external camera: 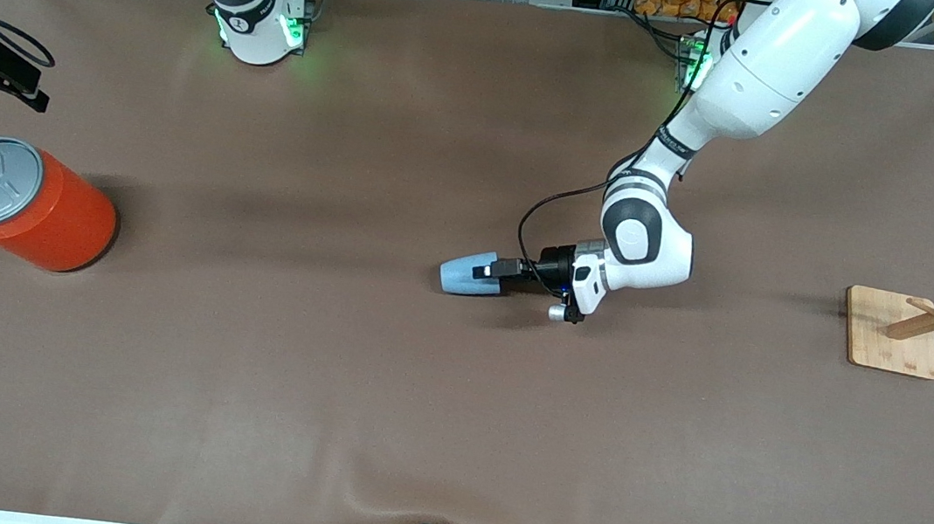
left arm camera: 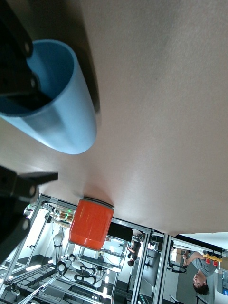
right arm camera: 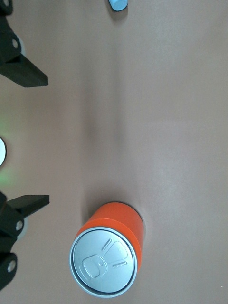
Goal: Flip cup
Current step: 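Grasp the blue cup's base with the left gripper while the right retracts, then lift the blue cup with the left gripper and rotate it upright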
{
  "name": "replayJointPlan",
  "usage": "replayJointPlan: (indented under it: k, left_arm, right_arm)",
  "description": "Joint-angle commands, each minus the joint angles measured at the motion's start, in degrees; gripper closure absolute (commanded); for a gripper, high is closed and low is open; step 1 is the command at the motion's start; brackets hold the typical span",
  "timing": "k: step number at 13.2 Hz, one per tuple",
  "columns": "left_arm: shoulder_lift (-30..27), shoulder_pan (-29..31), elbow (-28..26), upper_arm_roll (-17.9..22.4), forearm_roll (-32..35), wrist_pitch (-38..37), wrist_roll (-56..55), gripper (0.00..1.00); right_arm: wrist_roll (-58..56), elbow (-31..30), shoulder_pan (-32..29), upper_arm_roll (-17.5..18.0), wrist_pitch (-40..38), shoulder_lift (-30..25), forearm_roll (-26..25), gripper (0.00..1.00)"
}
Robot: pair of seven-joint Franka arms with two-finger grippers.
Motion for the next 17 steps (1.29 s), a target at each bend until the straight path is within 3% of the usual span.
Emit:
replayJointPlan:
  k: [1,6,9,13,17]
  left_arm:
    - [0.7,0.1,0.6,-0.3,-1.5,0.8,2.2,1.00]
    - [-0.2,0.8,0.7,-0.4,-1.5,0.4,1.2,1.00]
    - [-3.8,2.0,1.3,-0.4,1.1,0.0,-5.7,1.00]
    - [-10.2,2.6,4.7,-0.2,19.6,-0.1,-28.7,1.00]
    - [-16.1,5.6,4.0,0.1,38.5,-3.5,-41.0,1.00]
  right_arm:
    - [0.3,-1.5,-0.2,-1.7,0.5,-1.1,0.2,0.00]
    - [-2.9,-2.8,-0.8,-3.5,1.6,-1.4,-0.2,0.00]
    - [-2.3,-3.6,-0.9,-3.5,1.8,-1.6,-0.4,0.00]
    - [2.7,-3.7,-0.4,-3.1,1.3,-2.0,-0.4,0.00]
    - [5.7,-4.0,0.9,-2.8,0.5,-2.8,-0.8,0.00]
